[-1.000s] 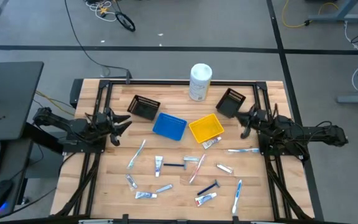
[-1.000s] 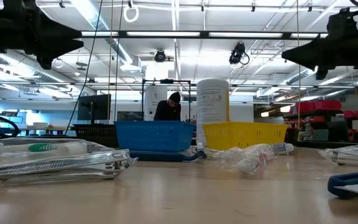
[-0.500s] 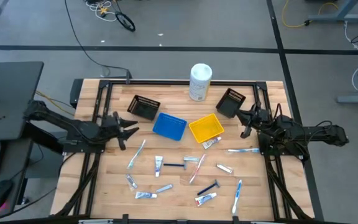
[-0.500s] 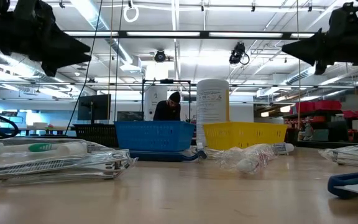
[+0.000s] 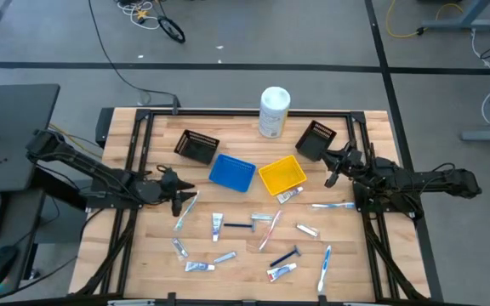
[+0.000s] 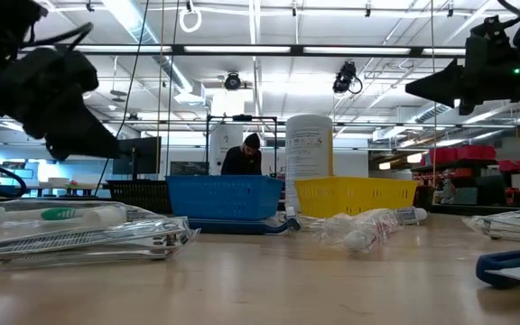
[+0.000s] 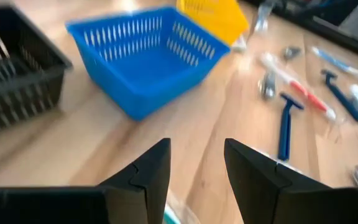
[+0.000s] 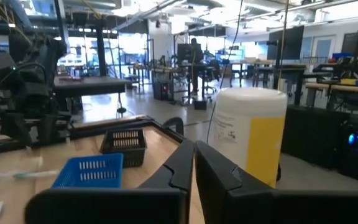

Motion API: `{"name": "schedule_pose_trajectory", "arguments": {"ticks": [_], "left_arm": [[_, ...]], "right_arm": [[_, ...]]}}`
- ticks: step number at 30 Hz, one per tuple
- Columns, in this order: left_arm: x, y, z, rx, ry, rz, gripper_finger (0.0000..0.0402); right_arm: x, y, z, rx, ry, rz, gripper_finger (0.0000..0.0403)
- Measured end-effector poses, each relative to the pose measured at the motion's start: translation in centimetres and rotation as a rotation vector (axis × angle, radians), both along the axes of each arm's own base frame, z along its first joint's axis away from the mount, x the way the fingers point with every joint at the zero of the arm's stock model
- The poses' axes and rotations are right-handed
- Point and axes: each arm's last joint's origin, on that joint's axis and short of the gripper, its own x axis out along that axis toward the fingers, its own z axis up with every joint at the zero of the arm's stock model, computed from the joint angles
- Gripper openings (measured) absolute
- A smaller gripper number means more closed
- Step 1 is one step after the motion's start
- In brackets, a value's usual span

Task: Pick & Place Travel size toiletries
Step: Put the green toothbrush into the left black bin

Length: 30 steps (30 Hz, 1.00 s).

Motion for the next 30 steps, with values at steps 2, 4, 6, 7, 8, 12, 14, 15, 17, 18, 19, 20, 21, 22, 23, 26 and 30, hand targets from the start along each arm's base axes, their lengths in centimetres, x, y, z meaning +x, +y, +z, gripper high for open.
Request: {"name": "schedule_pose_trajectory", "arguments": {"ticks": [2, 4, 6, 7, 8, 12, 14, 15, 17, 18, 19, 20, 21, 22, 23, 26, 30], "left_arm": [[0.1, -0.1, -0.5, -0.047, 0.032, -0.009, 0.016], [0.2, -0.3, -0.9, -0.089, 0.063, -0.03, 0.016], [0.3, -0.4, -1.2, -0.123, 0.093, -0.046, 0.016], [0.3, -0.5, -1.4, -0.133, 0.109, -0.049, 0.016], [0.2, -0.5, -1.6, -0.132, 0.128, -0.053, 0.016], [0.3, -0.5, -2.4, -0.128, 0.19, -0.048, 0.016], [0.3, -0.5, -2.7, -0.14, 0.214, -0.04, 0.016], [0.3, -0.6, -2.9, -0.139, 0.229, -0.039, 0.016], [0.3, -0.6, -3.3, -0.122, 0.261, -0.041, 0.016], [0.3, -0.6, -3.5, -0.112, 0.277, -0.045, 0.016], [0.3, -0.6, -3.7, -0.099, 0.294, -0.049, 0.016], [0.4, -0.6, -3.9, -0.089, 0.305, -0.051, 0.016], [0.4, -0.6, -4.0, -0.081, 0.315, -0.052, 0.016], [0.5, -0.6, -4.1, -0.07, 0.322, -0.055, 0.016], [0.5, -0.6, -4.2, -0.054, 0.335, -0.063, 0.016], [0.5, -0.6, -4.4, -0.028, 0.349, -0.07, 0.0153], [0.5, -0.6, -4.5, -0.018, 0.355, -0.071, 0.0125]], "right_arm": [[0.1, 0.0, -0.2, 0.016, 0.01, 0.002, 0.0048], [0.3, 0.0, -0.4, 0.038, 0.019, 0.004, 0.0064], [0.5, 0.0, -0.6, 0.054, 0.032, 0.005, 0.0079], [0.5, 0.0, -0.7, 0.055, 0.043, 0.004, 0.0085], [0.6, 0.0, -0.8, 0.062, 0.051, 0.004, 0.0091], [0.9, 0.0, -1.2, 0.113, 0.064, 0.006, 0.0108], [1.1, 0.0, -1.4, 0.139, 0.074, 0.005, 0.0114], [1.1, 0.0, -1.5, 0.147, 0.081, 0.005, 0.0117], [1.3, 0.0, -1.8, 0.148, 0.101, 0.0, 0.0121], [1.3, -0.1, -1.8, 0.149, 0.108, -0.011, 0.0122], [1.4, -0.1, -1.9, 0.148, 0.113, -0.025, 0.0124], [1.4, -0.1, -1.9, 0.148, 0.113, -0.029, 0.0125], [1.5, -0.1, -1.9, 0.148, 0.111, -0.029, 0.0127], [1.6, -0.1, -1.9, 0.148, 0.107, -0.025, 0.0128], [1.6, -0.1, -1.8, 0.148, 0.101, -0.023, 0.013], [1.9, -0.1, -1.9, 0.148, 0.105, -0.014, 0.0134], [2.3, 0.0, -2.2, 0.15, 0.122, 0.011, 0.0139]]}}
